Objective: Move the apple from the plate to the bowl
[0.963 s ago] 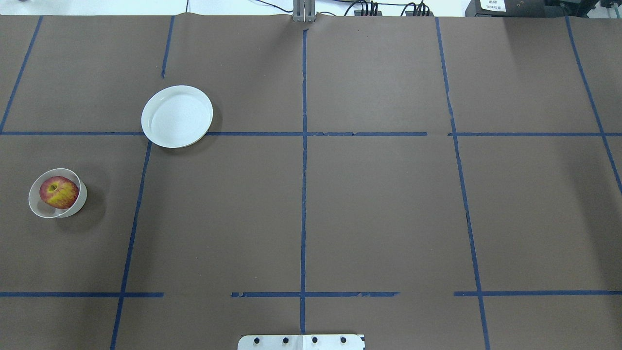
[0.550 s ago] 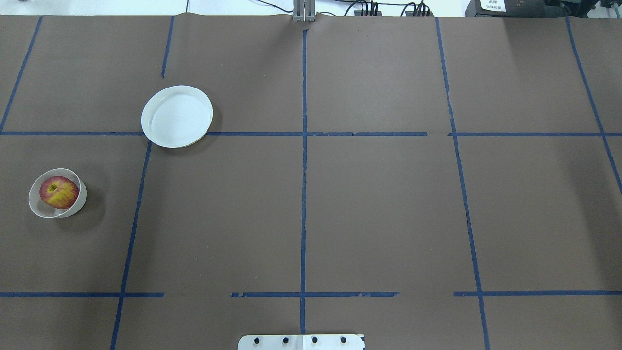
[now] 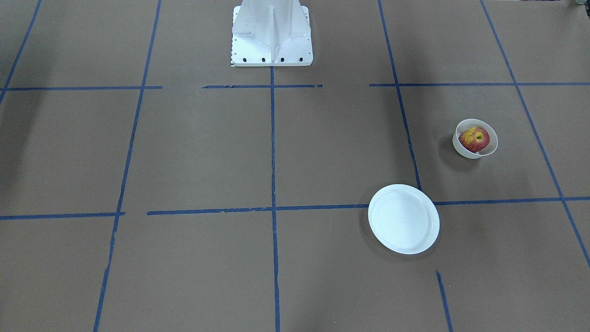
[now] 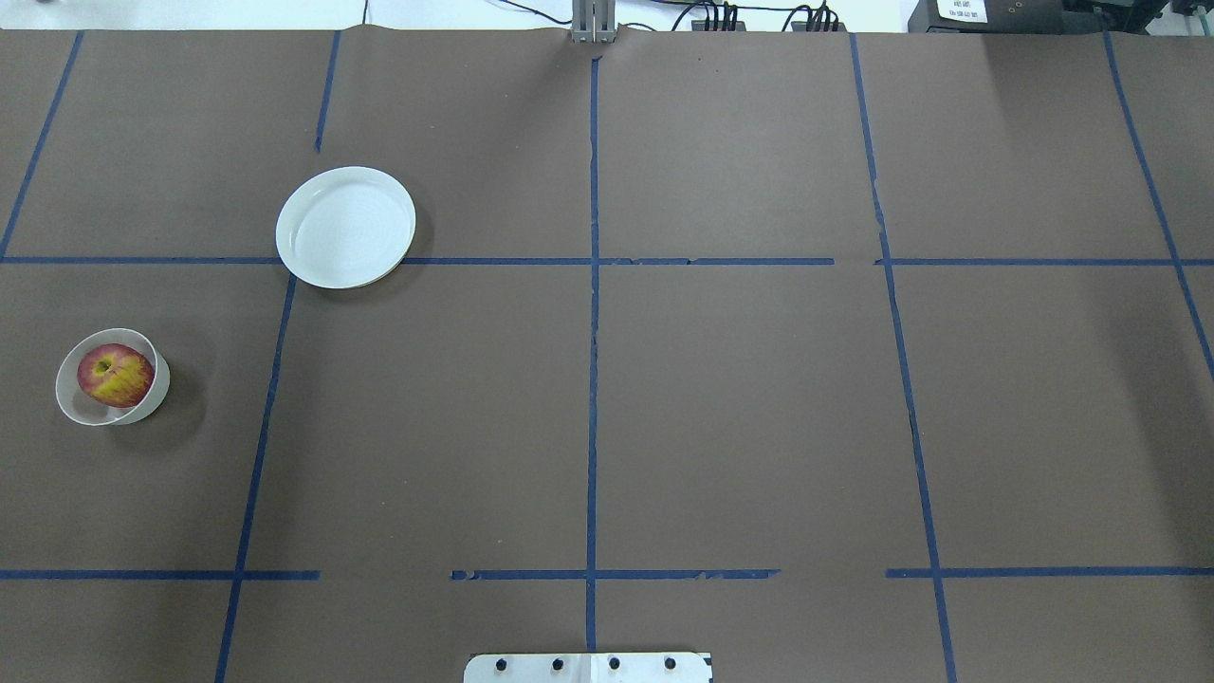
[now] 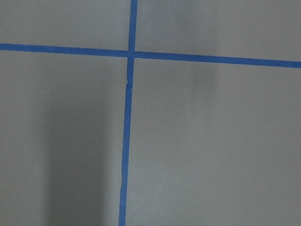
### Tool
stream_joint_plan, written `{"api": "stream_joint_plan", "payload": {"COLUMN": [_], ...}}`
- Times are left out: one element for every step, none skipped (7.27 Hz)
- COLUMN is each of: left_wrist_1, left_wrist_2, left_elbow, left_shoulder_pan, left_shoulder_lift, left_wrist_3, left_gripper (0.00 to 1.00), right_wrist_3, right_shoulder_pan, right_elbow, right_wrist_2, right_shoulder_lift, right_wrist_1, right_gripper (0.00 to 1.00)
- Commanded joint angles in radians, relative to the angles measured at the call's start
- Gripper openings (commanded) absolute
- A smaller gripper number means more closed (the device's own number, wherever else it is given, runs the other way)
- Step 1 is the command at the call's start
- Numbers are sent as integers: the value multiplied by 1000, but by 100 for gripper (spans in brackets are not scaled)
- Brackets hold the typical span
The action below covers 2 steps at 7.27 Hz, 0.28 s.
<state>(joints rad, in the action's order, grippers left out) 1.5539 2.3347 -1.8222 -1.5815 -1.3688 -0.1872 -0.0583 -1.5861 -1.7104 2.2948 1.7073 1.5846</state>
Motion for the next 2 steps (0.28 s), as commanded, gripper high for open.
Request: {"api": "stream_joint_plan", "payload": {"left_wrist_1": [-2, -2], "left_wrist_2": [0, 0], "left_elbow": [0, 0], "left_shoulder_pan": [0, 0], "left_shoulder_lift": [1, -1], "left_wrist_3": [0, 0], "left_gripper": [100, 100], "right_wrist_3": [0, 0], "right_shoulder_pan": [0, 0], "right_elbow": [0, 0], "right_wrist_2": [0, 0], "right_shoulder_lift": [0, 0], "right_wrist_1": [0, 0], "right_gripper": [100, 100]}}
